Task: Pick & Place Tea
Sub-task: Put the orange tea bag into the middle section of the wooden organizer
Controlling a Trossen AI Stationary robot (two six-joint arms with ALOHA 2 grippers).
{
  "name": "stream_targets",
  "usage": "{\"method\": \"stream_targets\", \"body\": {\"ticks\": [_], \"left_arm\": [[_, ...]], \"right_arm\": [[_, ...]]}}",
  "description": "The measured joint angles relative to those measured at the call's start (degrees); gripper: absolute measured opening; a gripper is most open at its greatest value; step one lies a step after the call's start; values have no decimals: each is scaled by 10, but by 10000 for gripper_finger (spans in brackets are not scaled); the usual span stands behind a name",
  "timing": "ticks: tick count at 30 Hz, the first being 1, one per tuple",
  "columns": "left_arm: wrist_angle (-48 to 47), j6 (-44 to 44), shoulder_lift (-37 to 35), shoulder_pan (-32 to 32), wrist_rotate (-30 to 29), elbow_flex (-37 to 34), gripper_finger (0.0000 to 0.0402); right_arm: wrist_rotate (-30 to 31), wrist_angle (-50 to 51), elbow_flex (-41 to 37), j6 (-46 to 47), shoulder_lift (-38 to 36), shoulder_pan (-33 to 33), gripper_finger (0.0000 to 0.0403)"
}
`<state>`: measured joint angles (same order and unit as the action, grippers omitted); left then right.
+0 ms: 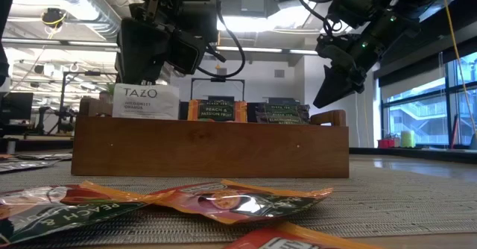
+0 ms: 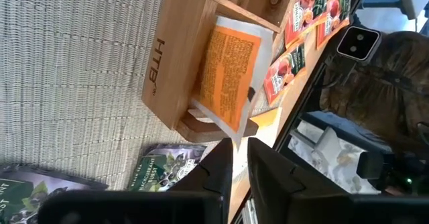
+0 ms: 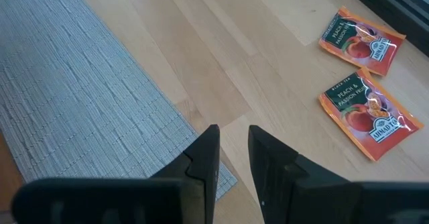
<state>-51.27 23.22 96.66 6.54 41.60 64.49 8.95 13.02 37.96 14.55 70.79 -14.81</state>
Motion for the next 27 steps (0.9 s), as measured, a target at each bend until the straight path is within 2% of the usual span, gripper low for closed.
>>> {"method": "stream_targets", "body": {"ticks": [5, 12, 14, 18, 20, 24, 27], "left_arm": [[-4, -2, -7, 16, 5, 0, 60], [-2, -37, -54, 71, -11, 0, 58], [3, -56, -66, 82, -56, 0, 57], [13, -94, -81, 97, -217, 0, 59], [41, -102, -81, 104, -267, -3, 61], [134, -129, -76, 119, -267, -22, 64], [212, -144, -75, 121, -265, -48, 64]], "right_arm": [[0, 0, 0, 0, 0, 0, 83], [0, 0, 0, 0, 0, 0, 83], [0, 0, 0, 0, 0, 0, 83], [0, 0, 0, -12, 0, 0, 83], [0, -4, 0, -27, 0, 0, 83], [1, -11, 0, -42, 0, 0, 83], [16, -14, 0, -7, 0, -1, 83]]}}
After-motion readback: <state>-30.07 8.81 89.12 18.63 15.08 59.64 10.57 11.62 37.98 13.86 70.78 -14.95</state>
